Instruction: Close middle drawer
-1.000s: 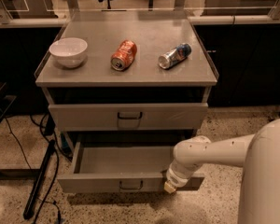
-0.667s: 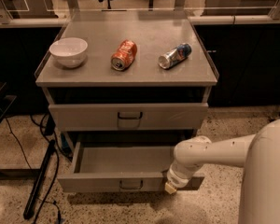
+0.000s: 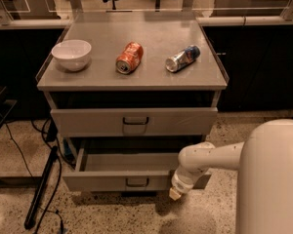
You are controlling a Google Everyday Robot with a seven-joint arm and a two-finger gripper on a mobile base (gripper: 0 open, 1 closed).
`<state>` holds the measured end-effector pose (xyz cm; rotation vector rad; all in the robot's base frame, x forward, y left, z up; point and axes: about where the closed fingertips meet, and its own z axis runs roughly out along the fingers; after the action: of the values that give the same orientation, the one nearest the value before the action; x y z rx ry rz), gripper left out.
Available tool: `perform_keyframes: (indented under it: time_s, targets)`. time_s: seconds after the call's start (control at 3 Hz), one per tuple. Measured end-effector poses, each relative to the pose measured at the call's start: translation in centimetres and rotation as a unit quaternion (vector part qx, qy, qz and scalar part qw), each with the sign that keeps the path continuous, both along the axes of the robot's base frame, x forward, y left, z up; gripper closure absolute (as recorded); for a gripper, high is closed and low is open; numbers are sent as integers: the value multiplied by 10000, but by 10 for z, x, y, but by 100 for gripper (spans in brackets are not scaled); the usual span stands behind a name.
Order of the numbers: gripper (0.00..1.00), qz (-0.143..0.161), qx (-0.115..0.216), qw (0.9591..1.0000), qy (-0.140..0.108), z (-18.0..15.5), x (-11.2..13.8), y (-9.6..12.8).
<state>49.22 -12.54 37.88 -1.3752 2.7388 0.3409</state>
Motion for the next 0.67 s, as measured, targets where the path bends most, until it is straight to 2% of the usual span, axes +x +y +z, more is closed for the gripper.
perform_keyframes:
  time_s: [0.67]
  targets:
    - [100, -111, -55, 9999, -65, 0, 22, 0]
